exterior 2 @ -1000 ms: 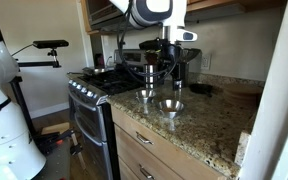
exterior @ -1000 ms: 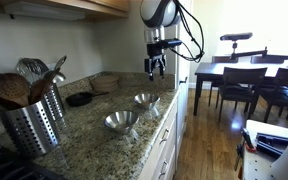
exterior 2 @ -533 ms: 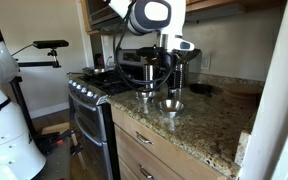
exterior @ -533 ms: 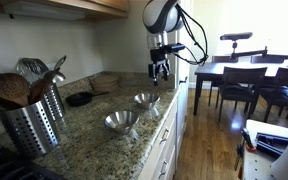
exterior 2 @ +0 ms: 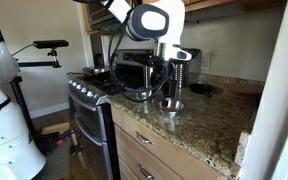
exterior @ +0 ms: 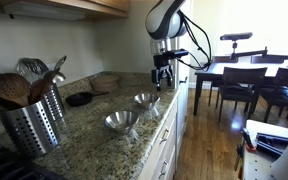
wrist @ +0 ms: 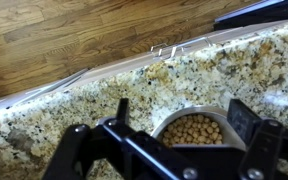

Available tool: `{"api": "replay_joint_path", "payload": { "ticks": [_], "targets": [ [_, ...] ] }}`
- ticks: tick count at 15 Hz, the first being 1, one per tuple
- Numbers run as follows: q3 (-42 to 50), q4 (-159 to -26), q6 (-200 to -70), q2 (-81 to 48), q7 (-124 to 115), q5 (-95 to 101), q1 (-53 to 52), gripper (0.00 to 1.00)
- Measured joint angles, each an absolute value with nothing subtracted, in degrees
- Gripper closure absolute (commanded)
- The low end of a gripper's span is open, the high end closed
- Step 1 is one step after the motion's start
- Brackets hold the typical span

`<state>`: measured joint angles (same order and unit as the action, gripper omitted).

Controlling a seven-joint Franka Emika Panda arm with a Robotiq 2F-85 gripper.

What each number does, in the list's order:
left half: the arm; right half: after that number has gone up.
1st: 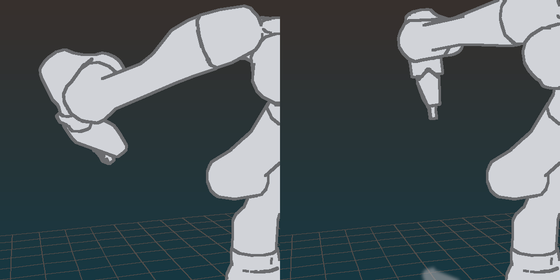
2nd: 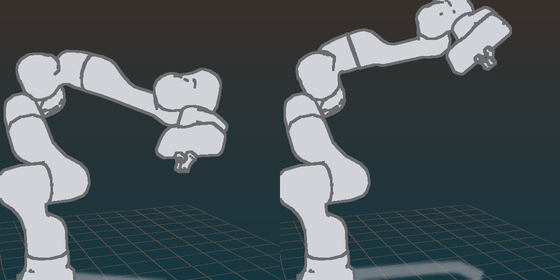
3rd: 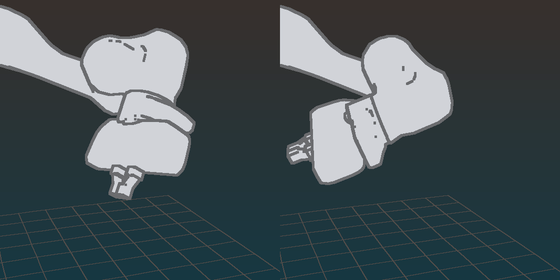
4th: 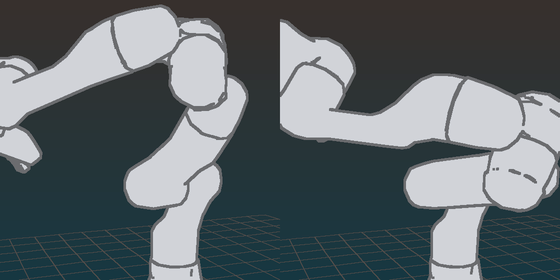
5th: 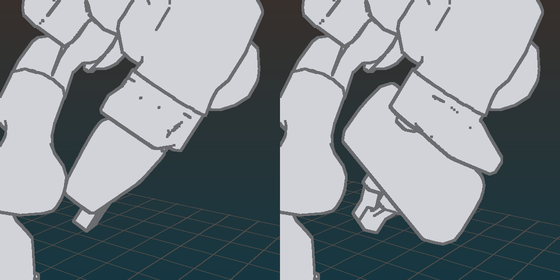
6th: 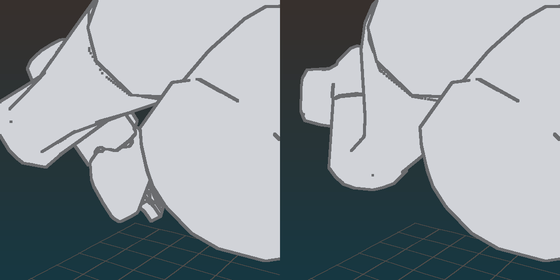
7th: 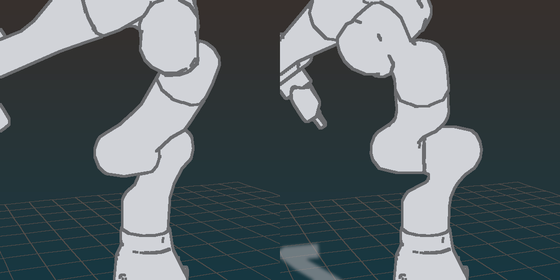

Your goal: Pour the contents in the bowl on the right into the bowl on the left

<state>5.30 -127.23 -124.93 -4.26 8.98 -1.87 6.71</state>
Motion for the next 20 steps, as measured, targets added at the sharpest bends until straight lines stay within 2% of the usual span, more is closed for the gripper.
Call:
{"api": "replay_joint_path", "payload": {
  "ticks": [10, 20],
  "targets": [
    [6.6, -125.5, -131.6, -10.9, 9.0, -1.7, 7.1, 0.0],
    [6.3, -117.7, -131.7, -15.4, 9.0, -1.7, 7.6, 0.0]
  ]
}}
